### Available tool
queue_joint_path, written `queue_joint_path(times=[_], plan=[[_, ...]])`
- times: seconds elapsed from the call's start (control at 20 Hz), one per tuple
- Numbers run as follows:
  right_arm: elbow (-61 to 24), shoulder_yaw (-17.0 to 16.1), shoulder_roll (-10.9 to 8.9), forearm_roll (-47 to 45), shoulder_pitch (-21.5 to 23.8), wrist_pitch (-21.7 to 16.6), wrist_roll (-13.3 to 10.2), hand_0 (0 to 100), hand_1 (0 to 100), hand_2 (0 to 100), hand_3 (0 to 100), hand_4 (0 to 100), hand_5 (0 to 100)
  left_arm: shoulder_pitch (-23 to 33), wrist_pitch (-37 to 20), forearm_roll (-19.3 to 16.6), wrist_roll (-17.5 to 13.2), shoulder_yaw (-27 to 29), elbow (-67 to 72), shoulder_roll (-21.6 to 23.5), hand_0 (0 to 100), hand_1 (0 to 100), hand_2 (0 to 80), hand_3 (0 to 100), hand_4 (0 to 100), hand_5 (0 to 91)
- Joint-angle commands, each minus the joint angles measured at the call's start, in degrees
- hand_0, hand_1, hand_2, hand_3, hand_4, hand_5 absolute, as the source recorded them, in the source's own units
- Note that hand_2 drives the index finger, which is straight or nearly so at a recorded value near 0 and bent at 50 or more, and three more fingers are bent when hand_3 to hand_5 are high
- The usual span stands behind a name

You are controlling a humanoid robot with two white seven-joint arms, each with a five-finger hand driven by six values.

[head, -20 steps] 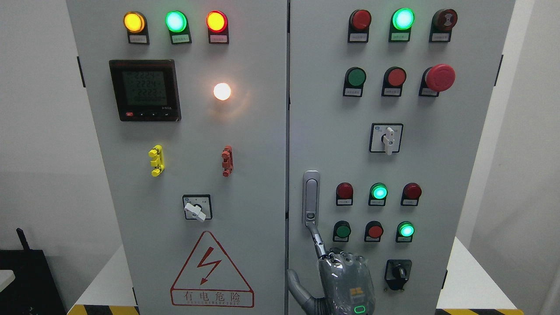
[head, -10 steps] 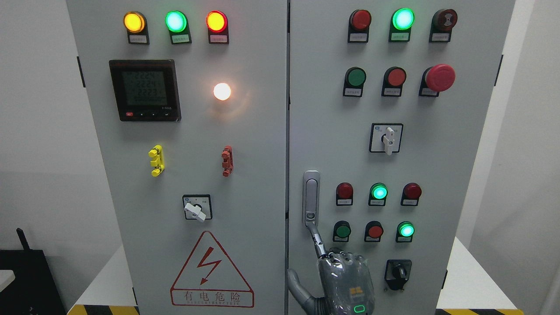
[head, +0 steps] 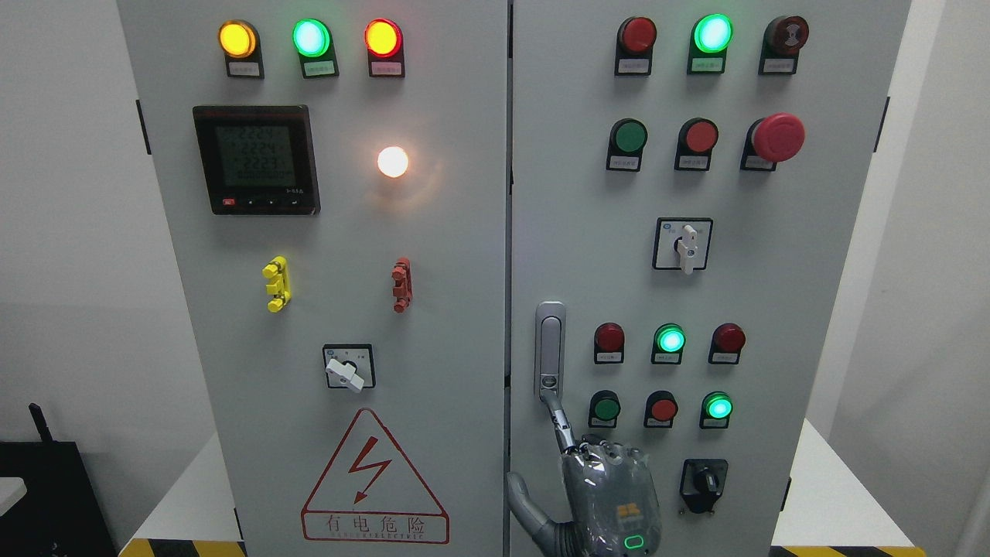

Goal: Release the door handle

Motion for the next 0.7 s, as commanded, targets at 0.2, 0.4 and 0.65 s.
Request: queue_joint_path(times=[0.2, 0.4, 0.65], plan=[[0.39, -0.03, 0.47, 0.00, 0.11, 0.03, -0.05, 37, 21, 0, 100, 90, 99, -0.17, -0.17, 0.00, -0.05, 0.09, 0.53, 0.00, 12, 39, 0.0, 0, 0, 0.0], [0.56, -0.12, 0.47, 0.00, -0.07, 0.03, 0.21, 37, 21, 0, 100, 91, 99, -0.17, -0.26, 0.00, -0.05, 0.09, 0.53, 0.00, 12, 39, 0.0, 0, 0, 0.0], [0.56, -0.12, 0.56, 0.00, 0.20, 0.03, 0.92, 37, 22, 0, 100, 91, 99, -0.17, -0.17, 0.00, -0.05, 0.09, 0.53, 0.00, 12, 39, 0.0, 0, 0, 0.0]])
